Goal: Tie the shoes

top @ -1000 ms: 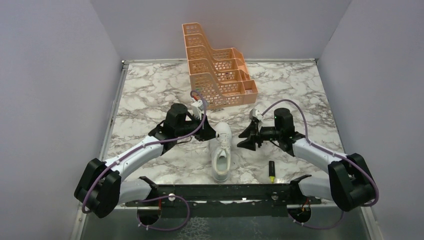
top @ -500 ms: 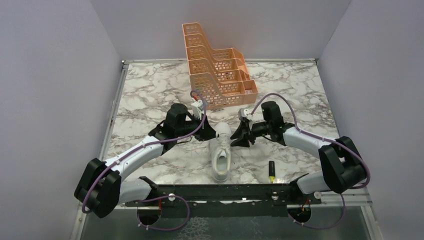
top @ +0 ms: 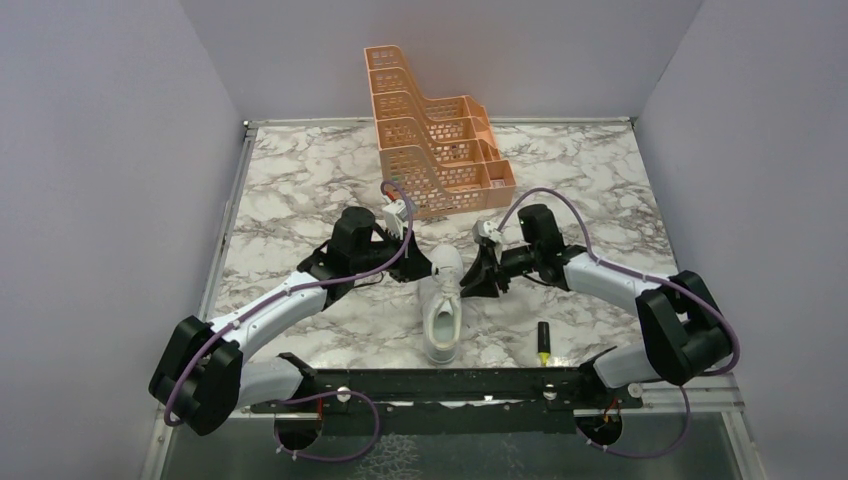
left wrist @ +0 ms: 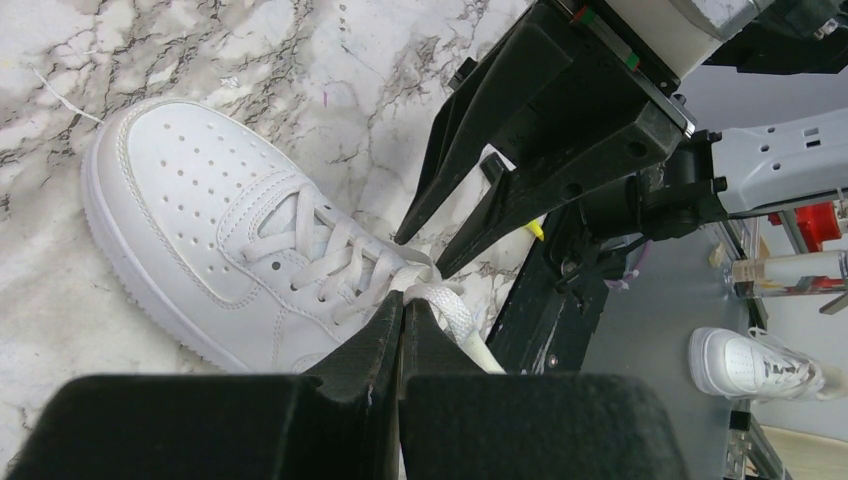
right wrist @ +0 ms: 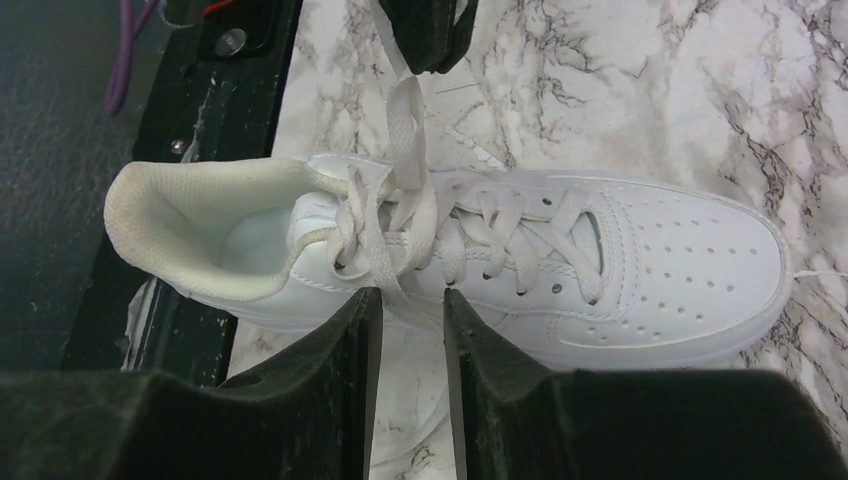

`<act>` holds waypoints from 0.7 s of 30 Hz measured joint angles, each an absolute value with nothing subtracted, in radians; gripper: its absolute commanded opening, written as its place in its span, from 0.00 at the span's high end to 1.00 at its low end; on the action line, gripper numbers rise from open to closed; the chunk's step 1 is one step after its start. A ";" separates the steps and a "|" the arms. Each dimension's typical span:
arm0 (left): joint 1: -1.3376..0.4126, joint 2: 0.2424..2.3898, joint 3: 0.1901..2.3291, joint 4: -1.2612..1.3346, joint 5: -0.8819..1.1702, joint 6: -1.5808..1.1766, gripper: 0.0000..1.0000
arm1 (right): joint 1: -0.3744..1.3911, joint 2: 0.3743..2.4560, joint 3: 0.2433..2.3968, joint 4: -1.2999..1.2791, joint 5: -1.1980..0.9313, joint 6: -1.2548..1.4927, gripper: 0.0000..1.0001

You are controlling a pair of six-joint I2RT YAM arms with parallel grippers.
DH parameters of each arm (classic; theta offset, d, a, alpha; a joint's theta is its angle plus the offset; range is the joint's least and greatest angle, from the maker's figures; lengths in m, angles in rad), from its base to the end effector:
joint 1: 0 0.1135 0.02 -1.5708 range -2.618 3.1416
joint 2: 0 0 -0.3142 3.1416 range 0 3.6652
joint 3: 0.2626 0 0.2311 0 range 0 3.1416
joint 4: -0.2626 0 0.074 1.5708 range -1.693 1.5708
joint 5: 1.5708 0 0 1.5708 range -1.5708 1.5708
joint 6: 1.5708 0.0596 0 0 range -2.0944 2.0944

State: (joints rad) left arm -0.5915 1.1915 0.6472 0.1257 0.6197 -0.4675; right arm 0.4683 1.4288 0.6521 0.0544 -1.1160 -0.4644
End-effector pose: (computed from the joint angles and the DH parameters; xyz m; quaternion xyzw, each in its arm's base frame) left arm 0.1779 -0.1612 0.2913 0.2153 0.7868 -0.4827 0.3186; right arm 0.2006 0.1615 0.2447 -0.5423 0.5926 0.4832 0.3483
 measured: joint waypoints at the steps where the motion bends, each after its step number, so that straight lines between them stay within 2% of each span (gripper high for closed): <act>1: -0.591 1.192 0.647 0.126 0.620 -0.467 1.00 | 0.472 1.429 0.653 0.052 -1.116 -0.465 0.68; 6: -0.591 1.192 0.647 0.126 0.620 -0.467 1.00 | 0.489 1.449 0.665 0.049 -1.117 -0.467 0.84; 7: -0.591 1.192 0.647 0.126 0.620 -0.467 1.00 | 0.490 1.457 0.672 0.048 -1.117 -0.469 0.84; 10: -0.591 1.192 0.647 0.126 0.620 -0.467 1.00 | 0.491 1.464 0.679 0.048 -1.116 -0.465 0.84; 16: -0.591 1.192 0.647 0.125 0.620 -0.464 1.00 | 0.492 1.432 0.667 0.055 -1.098 -0.425 0.75; 21: -0.591 1.192 0.647 0.125 0.620 -0.462 1.00 | 0.492 1.387 0.644 0.061 -1.094 -0.405 0.75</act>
